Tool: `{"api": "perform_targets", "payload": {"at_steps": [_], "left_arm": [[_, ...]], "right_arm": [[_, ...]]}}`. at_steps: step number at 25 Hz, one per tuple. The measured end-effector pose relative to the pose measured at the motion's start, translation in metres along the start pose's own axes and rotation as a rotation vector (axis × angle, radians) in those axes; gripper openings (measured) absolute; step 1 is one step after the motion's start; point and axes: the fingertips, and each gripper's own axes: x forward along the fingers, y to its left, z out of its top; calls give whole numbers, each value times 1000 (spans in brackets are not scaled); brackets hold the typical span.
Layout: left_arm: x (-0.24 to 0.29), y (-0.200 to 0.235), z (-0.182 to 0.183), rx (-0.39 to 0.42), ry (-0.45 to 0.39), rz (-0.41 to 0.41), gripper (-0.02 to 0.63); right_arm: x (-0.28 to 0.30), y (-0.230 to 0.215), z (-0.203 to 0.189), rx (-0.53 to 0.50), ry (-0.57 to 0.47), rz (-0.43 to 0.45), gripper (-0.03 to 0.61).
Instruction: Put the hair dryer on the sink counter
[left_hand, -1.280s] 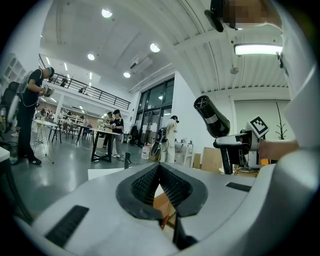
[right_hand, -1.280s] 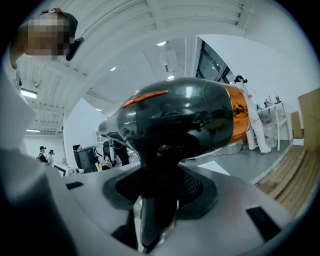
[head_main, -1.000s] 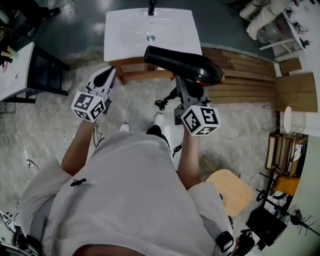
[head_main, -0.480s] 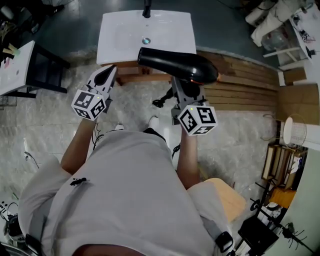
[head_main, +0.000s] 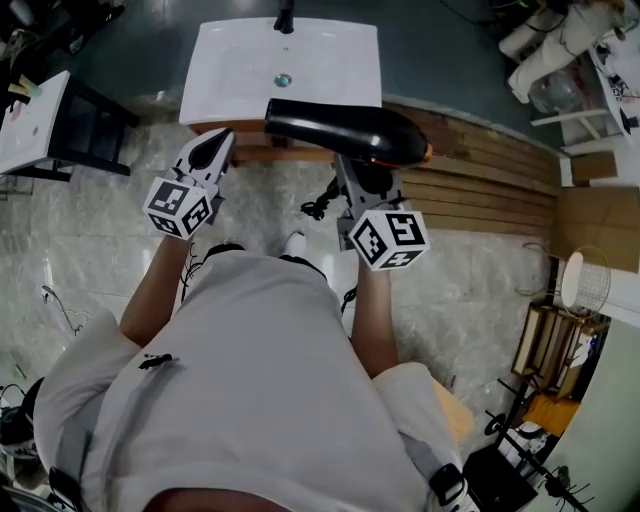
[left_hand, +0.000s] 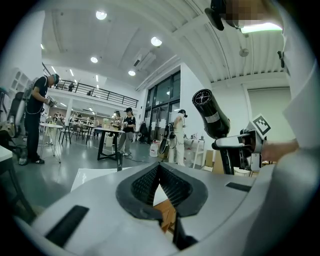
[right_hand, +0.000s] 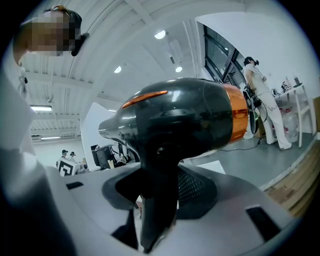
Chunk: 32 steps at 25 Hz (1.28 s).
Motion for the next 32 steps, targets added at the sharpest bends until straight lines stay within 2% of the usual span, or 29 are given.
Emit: {"api": "perform_targets", "payload": {"at_steps": [19, 32], "left_arm": [[40, -30, -11, -9, 42, 8, 2], [55, 8, -14, -28, 55, 1, 3]], "right_arm": [[-6, -50, 2, 10, 18, 30, 173], [36, -49, 3, 24, 24, 31, 173]]}}
